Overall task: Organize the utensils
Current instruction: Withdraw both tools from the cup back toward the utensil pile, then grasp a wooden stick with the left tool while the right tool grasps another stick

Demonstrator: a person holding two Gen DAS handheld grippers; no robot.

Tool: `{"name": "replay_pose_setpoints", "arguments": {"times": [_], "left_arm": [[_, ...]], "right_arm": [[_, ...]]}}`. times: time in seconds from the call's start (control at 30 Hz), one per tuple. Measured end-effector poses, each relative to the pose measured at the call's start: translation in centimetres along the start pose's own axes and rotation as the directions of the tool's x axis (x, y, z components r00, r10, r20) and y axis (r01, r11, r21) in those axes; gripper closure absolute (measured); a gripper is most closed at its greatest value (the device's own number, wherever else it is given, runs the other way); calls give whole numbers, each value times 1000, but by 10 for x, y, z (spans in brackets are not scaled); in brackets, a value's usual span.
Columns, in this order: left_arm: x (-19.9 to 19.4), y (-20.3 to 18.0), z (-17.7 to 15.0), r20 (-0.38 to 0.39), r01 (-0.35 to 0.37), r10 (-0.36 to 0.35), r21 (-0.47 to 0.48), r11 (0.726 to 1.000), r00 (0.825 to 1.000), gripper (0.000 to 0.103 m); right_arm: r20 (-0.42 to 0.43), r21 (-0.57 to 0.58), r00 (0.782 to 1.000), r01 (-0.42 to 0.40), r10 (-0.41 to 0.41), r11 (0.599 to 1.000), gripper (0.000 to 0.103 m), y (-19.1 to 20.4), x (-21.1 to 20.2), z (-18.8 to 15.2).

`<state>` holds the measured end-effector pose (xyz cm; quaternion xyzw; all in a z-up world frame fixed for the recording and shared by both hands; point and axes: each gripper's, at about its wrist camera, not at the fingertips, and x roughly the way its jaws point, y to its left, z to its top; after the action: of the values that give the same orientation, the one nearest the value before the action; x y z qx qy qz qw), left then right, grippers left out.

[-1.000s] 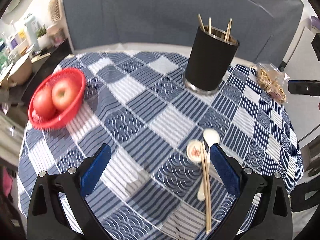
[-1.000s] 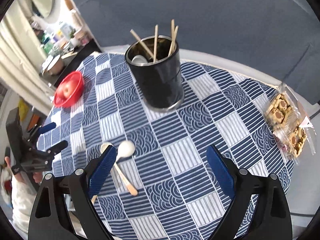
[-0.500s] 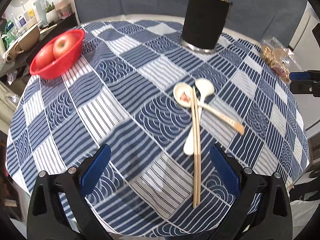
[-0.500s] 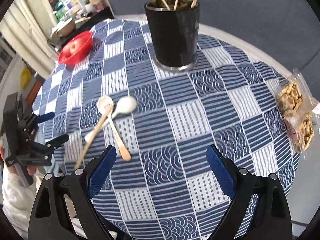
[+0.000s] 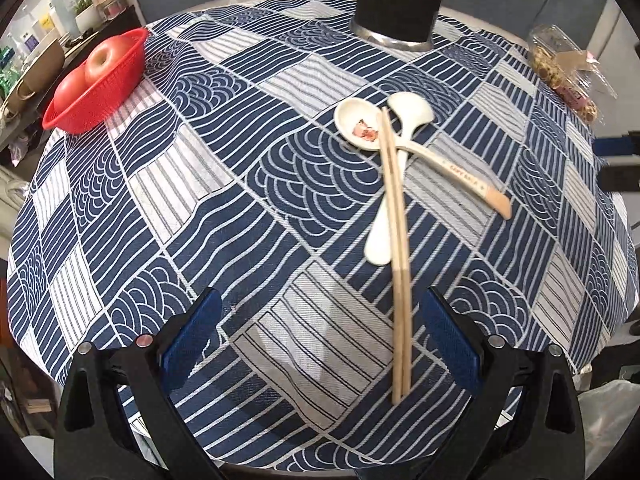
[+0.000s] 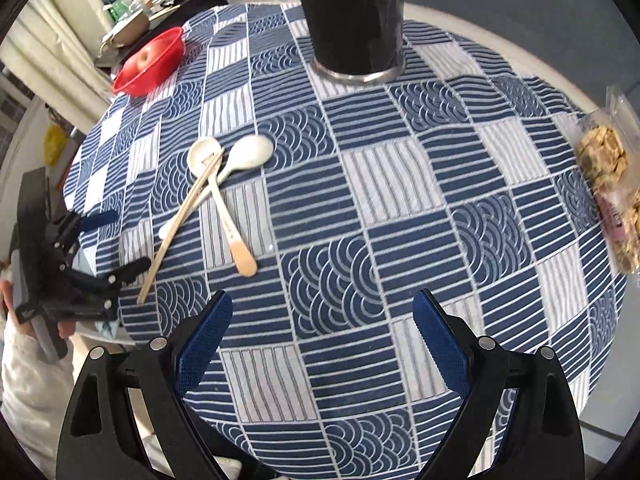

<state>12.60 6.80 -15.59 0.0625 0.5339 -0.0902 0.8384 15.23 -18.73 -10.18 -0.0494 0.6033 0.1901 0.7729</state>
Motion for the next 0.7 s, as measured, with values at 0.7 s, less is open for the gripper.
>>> {"name": "replay_pose_setpoints", "arguments": {"times": [0.7], "left_arm": [[21, 12, 7, -81, -13, 14, 8, 1000, 997, 6]], "right_arm": [[-22, -21, 1000, 13, -13, 1000, 16, 17, 22, -14]]}}
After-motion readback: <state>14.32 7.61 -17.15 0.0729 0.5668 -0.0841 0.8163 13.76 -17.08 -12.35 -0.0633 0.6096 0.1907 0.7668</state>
